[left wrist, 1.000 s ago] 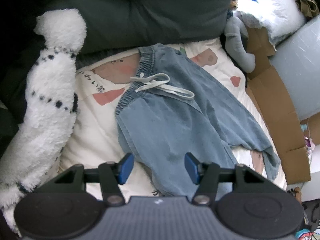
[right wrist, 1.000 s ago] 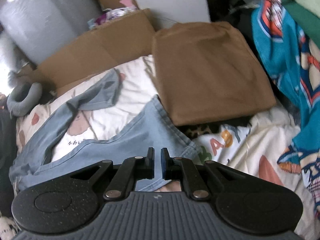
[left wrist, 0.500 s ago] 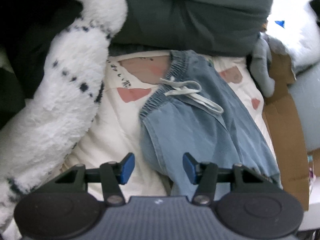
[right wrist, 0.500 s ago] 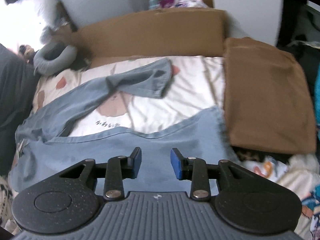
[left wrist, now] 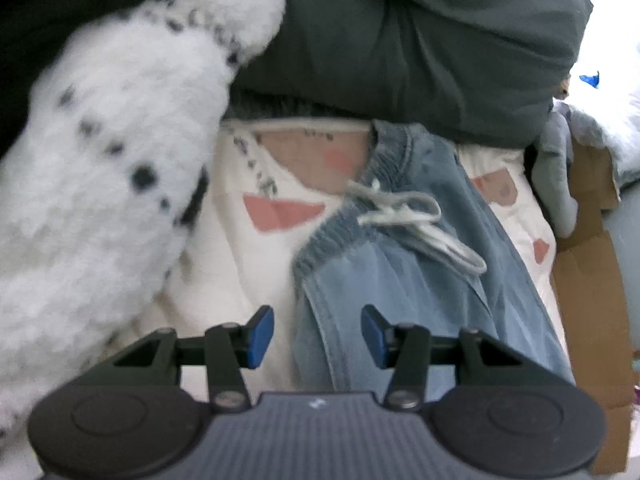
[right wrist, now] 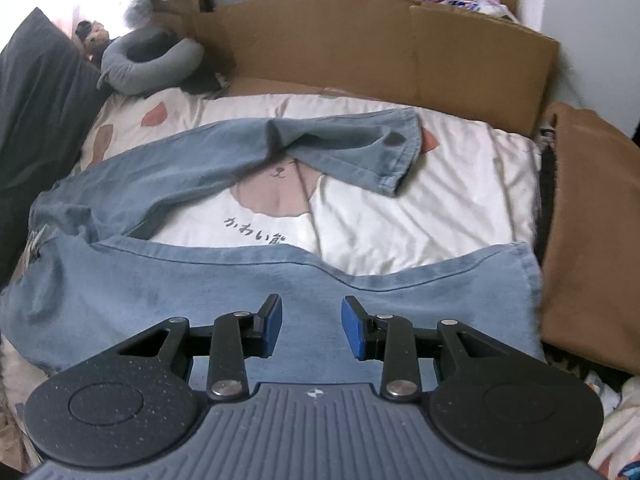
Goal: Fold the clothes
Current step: 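Grasp the waistband by the white drawstring with the left gripper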
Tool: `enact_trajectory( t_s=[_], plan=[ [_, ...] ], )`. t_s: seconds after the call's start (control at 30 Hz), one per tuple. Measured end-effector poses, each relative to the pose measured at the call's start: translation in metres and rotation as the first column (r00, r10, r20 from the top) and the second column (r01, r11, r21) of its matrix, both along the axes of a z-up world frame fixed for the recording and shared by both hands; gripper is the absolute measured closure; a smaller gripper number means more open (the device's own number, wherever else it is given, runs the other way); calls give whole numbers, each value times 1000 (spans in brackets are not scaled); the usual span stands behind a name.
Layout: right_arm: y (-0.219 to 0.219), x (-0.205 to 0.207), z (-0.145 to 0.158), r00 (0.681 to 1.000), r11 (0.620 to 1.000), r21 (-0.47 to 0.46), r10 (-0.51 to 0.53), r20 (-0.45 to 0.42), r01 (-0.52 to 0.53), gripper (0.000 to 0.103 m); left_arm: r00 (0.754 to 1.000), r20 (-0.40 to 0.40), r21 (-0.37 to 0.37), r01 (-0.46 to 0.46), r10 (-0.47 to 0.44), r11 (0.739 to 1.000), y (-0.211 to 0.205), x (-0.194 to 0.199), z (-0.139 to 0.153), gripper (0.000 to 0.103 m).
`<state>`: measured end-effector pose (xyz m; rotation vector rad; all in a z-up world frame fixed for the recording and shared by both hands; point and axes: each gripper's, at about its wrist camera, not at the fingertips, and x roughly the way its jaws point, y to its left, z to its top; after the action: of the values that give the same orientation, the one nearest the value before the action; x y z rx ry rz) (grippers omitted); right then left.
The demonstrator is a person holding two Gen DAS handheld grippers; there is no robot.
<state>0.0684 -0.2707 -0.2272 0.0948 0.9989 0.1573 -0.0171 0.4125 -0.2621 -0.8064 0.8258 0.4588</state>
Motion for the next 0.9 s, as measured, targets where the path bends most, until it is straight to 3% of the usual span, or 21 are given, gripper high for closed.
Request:
enact_trajectory(
  t_s=[0.1,0.2,0.37,0.47,0.7,0.83,0.9],
  plan=[
    [7,4,-11,1000,1000,-10,19,-8,-19,63,999,40,31,29,-31,999,3,17,4,51],
    [12,9,-23,1000,1000,-9,24,-20,-24,63,995,32,68,95,-97,993,3,42,10,52],
    [22,16,-42,999,999,-7,38,-29,-38,63,968,1,161,246,-249,956,-5,82,14,45],
    [27,18,-49,998,999,-8,50,-34,-50,62,938,-52,230,344,-341,910,-11,108,8,45],
    [37,24,-66,996,997,-9,70,-48,-71,62,840,-167,338,540,-516,770,-21,158,-11,45],
    [31,24,-70,997,999,-1,39,-61,-40,62,810,-178,372,581,-559,724,-21,172,-14,44],
    [30,24,-72,997,999,-3,35,-68,-35,62,807,-181,375,585,-563,719,-20,178,-18,41]
  ],
)
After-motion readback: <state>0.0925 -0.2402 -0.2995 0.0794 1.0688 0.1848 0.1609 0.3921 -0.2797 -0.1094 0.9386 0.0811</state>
